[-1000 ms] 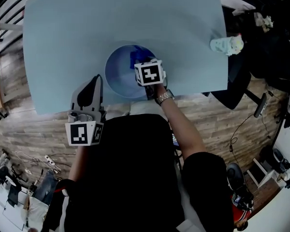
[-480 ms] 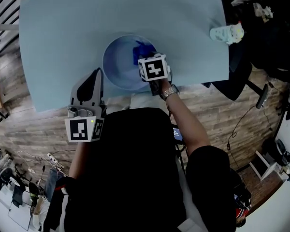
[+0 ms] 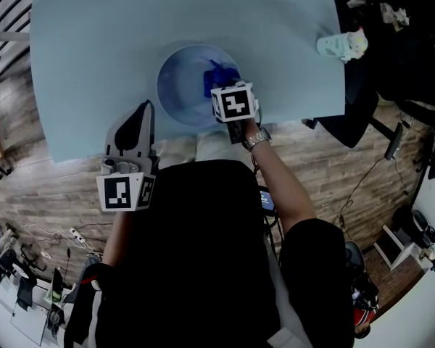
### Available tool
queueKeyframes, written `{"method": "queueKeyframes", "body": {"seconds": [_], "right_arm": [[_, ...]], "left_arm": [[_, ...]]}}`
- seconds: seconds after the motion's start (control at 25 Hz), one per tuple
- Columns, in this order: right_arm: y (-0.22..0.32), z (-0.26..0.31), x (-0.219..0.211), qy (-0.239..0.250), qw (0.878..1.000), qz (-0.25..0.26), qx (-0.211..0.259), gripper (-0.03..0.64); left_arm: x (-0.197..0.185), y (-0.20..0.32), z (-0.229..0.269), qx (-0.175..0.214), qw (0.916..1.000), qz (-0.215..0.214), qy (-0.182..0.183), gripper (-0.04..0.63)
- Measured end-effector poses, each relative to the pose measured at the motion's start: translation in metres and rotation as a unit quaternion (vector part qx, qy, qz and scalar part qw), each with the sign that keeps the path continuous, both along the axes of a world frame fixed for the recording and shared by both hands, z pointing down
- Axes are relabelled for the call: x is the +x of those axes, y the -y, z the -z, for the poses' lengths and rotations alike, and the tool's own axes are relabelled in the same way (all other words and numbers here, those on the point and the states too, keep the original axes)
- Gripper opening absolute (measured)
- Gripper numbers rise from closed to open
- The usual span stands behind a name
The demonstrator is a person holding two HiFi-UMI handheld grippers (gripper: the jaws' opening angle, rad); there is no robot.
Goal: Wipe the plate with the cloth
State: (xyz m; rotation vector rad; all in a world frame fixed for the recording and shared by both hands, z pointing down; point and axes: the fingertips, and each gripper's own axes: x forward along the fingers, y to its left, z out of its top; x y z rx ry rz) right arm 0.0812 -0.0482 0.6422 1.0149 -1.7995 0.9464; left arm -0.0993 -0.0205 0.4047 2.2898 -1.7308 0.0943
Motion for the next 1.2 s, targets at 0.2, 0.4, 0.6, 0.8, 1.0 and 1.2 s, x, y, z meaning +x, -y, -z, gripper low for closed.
{"method": "queueKeyframes", "body": {"seconds": [0.2, 0.4, 0.6, 0.8, 1.0, 1.2], "right_arm": [[-0.011, -0.004, 0.005, 0.0, 1.0, -0.004, -0.004, 0.118], [-0.022, -0.005, 0.002, -0.002, 1.0, -0.006, -0.006, 0.118], [-0.037, -0.006, 0.001, -0.004, 1.0, -0.006, -0.013, 0.118], [-0.048, -0.004, 0.001, -0.009, 1.0, -0.007, -0.013, 0.118], [-0.055, -0.006, -0.002, 0.001, 1.0, -0.009, -0.015, 0.118], [-0.06, -0.006, -0.006, 0.002, 1.0, -0.003, -0.015, 0.118]], "left_arm": [[0.005, -0.003, -0.003, 0.002, 1.0, -0.007, 0.005, 0.002], [0.0, -0.008, -0.002, 0.009, 0.9999, -0.012, 0.004, 0.0], [-0.004, -0.017, -0.003, 0.01, 0.9998, -0.015, 0.003, 0.002], [-0.005, -0.023, -0.001, 0.009, 0.9997, -0.02, 0.003, 0.002], [-0.004, -0.028, -0.005, 0.006, 0.9997, -0.023, 0.007, 0.001], [-0.003, -0.031, -0.003, 0.013, 0.9996, -0.026, 0.006, 0.0]]}}
